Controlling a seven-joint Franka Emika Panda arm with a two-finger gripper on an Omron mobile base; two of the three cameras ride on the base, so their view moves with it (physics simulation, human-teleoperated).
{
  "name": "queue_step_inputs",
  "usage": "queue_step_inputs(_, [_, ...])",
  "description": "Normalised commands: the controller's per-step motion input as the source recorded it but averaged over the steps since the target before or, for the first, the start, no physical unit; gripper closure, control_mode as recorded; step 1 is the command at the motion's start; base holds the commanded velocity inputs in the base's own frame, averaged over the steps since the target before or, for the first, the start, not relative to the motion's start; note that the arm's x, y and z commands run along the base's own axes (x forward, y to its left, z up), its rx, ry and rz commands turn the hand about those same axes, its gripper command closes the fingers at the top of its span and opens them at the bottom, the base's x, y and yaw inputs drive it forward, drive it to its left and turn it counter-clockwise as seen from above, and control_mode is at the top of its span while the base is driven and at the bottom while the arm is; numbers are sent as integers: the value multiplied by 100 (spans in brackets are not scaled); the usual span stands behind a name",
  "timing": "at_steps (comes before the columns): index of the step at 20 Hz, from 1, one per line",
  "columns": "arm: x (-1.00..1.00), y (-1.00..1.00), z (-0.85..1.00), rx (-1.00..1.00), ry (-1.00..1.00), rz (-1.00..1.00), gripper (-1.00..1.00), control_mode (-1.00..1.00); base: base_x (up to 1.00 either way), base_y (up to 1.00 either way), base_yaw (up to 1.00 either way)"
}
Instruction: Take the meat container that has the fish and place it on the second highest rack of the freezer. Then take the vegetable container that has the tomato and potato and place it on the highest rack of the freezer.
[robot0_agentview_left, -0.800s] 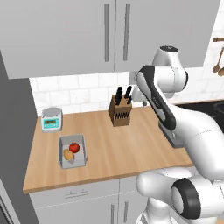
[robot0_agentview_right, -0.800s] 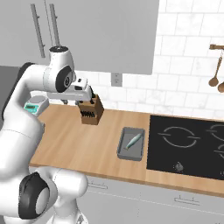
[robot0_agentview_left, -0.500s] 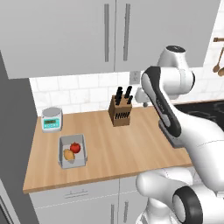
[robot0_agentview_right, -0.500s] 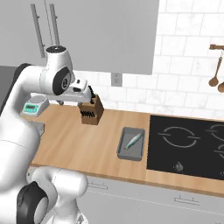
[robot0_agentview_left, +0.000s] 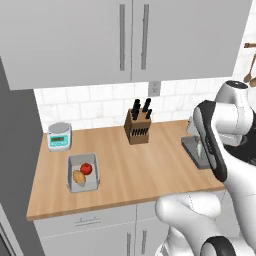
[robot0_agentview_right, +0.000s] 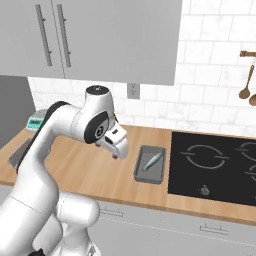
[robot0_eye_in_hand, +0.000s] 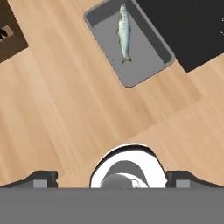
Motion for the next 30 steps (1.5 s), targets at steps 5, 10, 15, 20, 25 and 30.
queue_step_inputs(5, [17, -100, -42, 11, 4, -77, -100, -100, 0, 0, 0])
queue_step_inputs(10, [61, -66, -26, 3, 6, -19, -100, -100, 0, 0, 0])
queue_step_inputs(15, [34, -28, -56, 0, 10, -8, -100, -100, 0, 0, 0])
queue_step_inputs(20, [7, -9, -91, 2, 1, -13, -100, -100, 0, 0, 0])
queue_step_inputs(25, [35, -9, -39, 3, 1, -15, -100, -100, 0, 0, 0])
queue_step_inputs(30, [50, 0, -36, 0, 9, -10, -100, -100, 0, 0, 0])
